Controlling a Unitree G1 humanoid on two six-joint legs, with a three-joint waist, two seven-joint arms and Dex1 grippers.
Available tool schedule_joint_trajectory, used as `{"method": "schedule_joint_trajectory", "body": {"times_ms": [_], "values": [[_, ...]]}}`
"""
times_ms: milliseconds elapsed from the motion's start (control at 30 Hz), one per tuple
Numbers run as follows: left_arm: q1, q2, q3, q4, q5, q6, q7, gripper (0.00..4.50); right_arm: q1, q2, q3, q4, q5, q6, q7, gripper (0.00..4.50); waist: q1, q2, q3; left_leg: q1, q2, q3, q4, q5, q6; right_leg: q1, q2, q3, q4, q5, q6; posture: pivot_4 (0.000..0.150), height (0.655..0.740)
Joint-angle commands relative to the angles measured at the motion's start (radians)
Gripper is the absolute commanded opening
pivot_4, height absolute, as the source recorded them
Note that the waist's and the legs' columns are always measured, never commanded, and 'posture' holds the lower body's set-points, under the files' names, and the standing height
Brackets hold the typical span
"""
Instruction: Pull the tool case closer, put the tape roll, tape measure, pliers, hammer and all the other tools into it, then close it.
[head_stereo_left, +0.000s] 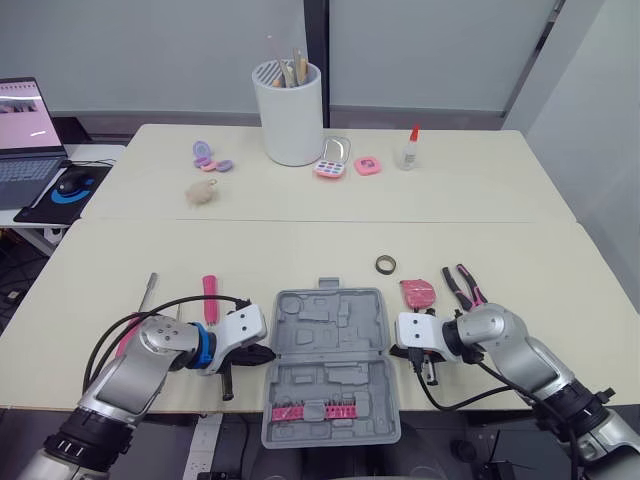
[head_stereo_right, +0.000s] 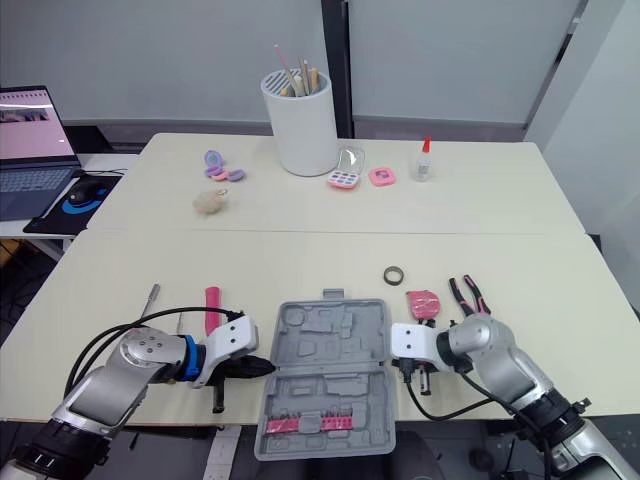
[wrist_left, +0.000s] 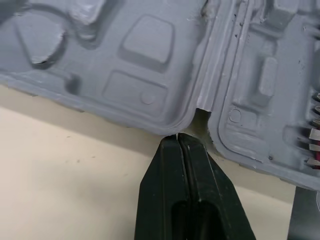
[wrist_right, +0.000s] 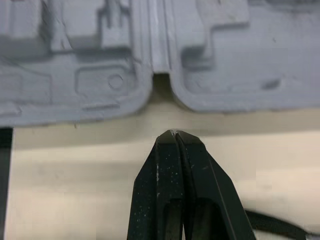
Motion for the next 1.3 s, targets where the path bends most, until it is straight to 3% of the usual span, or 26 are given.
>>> {"method": "schedule_joint_trajectory", "body": {"times_ms": [33,167,267,500,700,800,1000,1300], "values": [[0.007,0.026,0.074,0.005,-0.046,-0.018,0.0,0.0,-0.022,-0.04,-0.069,-0.028,0.07,0.0,0.031,0.01,0.0,0.0,0.0,0.0,0.0,0.0,0.0,0.0,0.0,0.0,0.0,0.0,0.0,0.0,0.0,0.15,0.74],[0.026,0.046,0.201,0.012,-0.142,-0.003,-0.02,0.0,-0.019,-0.088,-0.176,-0.057,0.176,0.016,0.055,0.01,-0.001,0.0,0.001,0.0,0.001,0.0,0.0,0.0,0.0,0.0,-0.001,0.0,0.0,0.0,0.0,0.15,0.74],[0.044,0.075,0.358,0.037,-0.246,0.03,-0.038,0.55,-0.003,-0.136,-0.314,-0.073,0.289,0.024,0.071,0.59,-0.001,-0.001,0.001,0.0,0.001,0.0,0.0,0.0,0.0,0.0,-0.002,0.0,0.0,0.0,0.0,0.15,0.74],[0.076,0.199,0.665,0.188,-0.395,0.118,-0.101,2.7,-0.02,-0.28,-0.567,0.041,0.456,0.045,0.119,2.07,-0.001,-0.001,0.002,0.0,0.002,0.0,0.0,0.0,0.0,0.0,-0.003,-0.001,-0.001,0.0,0.0,0.15,0.74],[0.097,0.308,0.796,0.425,-0.397,0.096,-0.147,4.45,-0.005,-0.357,-0.69,0.158,0.517,0.038,0.125,3.48,-0.002,0.0,0.002,0.0,0.002,0.001,0.0,0.0,0.0,-0.001,-0.003,0.0,-0.001,0.0,-0.001,0.15,0.74],[0.096,0.331,0.828,0.522,-0.385,0.075,-0.144,4.5,0.041,-0.37,-0.726,0.228,0.512,-0.001,0.123,4.43,-0.001,0.0,0.002,0.0,0.002,0.001,0.0,0.0,0.0,-0.001,-0.003,0.0,-0.001,0.0,-0.001,0.15,0.74],[0.101,0.347,0.822,0.668,-0.336,-0.015,-0.109,4.5,0.052,-0.365,-0.737,0.32,0.512,-0.046,0.087,4.47,-0.003,0.0,0.002,0.0,0.003,0.003,-0.001,0.0,0.0,-0.001,-0.004,0.001,-0.001,0.0,-0.001,0.15,0.74],[0.125,0.34,0.834,0.662,-0.341,-0.012,-0.083,4.5,0.018,-0.386,-0.704,0.304,0.506,-0.007,0.06,4.47,-0.003,0.0,0.002,0.0,0.004,0.004,-0.001,0.0,0.0,-0.002,-0.003,0.001,-0.001,0.0,-0.001,0.15,0.74]]}}
